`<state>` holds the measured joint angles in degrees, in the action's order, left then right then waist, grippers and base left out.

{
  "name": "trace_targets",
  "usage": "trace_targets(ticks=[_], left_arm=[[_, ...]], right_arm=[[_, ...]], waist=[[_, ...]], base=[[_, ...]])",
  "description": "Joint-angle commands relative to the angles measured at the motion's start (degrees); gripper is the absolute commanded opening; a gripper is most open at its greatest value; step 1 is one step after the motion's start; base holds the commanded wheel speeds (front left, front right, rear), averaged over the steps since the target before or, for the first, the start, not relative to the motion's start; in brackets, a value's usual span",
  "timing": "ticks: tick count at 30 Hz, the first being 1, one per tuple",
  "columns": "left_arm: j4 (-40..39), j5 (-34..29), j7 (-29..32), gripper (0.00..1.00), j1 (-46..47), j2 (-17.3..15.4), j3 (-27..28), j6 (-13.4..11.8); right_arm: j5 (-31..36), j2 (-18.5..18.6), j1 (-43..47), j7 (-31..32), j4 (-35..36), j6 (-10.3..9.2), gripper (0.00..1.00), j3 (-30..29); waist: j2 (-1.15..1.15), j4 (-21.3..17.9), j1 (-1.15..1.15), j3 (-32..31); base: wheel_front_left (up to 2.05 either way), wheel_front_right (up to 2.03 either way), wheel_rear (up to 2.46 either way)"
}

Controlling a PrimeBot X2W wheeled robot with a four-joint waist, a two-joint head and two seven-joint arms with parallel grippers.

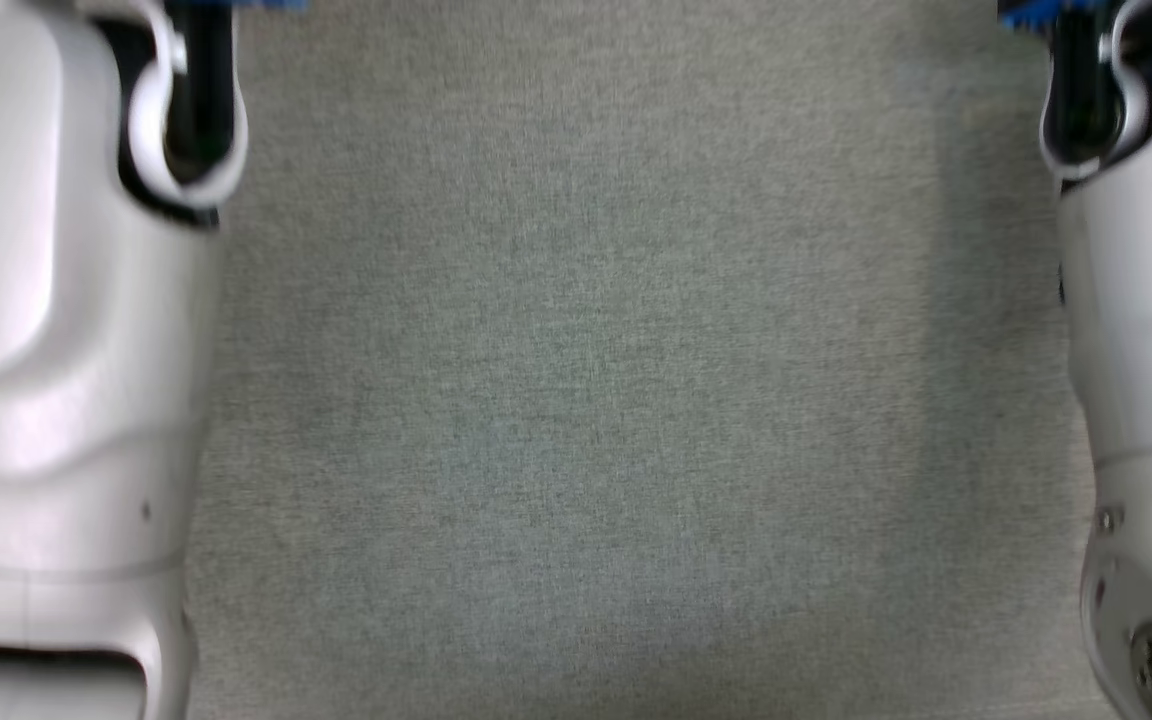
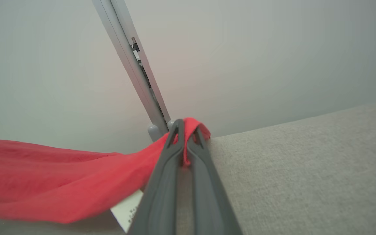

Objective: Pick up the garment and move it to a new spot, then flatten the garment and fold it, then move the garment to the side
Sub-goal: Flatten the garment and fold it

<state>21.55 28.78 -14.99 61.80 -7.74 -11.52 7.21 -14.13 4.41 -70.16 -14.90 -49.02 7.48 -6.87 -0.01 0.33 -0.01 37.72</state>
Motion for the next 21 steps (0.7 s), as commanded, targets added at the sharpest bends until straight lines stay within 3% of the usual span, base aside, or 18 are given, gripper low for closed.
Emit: trace_targets(ticks=[1, 12, 21], left_arm=[[-1.4, 0.7, -0.3, 0.00, -3.0, -0.4, 0.3, 0.4], [-11.9, 5.0, -0.3, 0.00, -33.5, 0.4, 4.0, 0.3], [-13.9, 5.4, -0.3, 0.00, -53.1, 2.3, 0.9, -0.2]], right_arm=[[-1.5, 0.6, 2.6, -0.4, 1.5, 0.03, 0.00, 0.7], [-10.0, 1.6, 26.4, -0.4, 12.5, 0.03, 0.00, 7.5], [-12.2, 0.9, 47.8, -0.4, 21.9, 0.03, 0.00, 5.4]], waist=[[0.01, -0.8, 0.01, -1.8], [0.01, -0.5, 0.01, -15.1], [0.01, 1.3, 0.01, -27.0]], base=[[0.00, 0.00, 0.00], [0.00, 0.00, 0.00], [0.00, 0.00, 0.00]])
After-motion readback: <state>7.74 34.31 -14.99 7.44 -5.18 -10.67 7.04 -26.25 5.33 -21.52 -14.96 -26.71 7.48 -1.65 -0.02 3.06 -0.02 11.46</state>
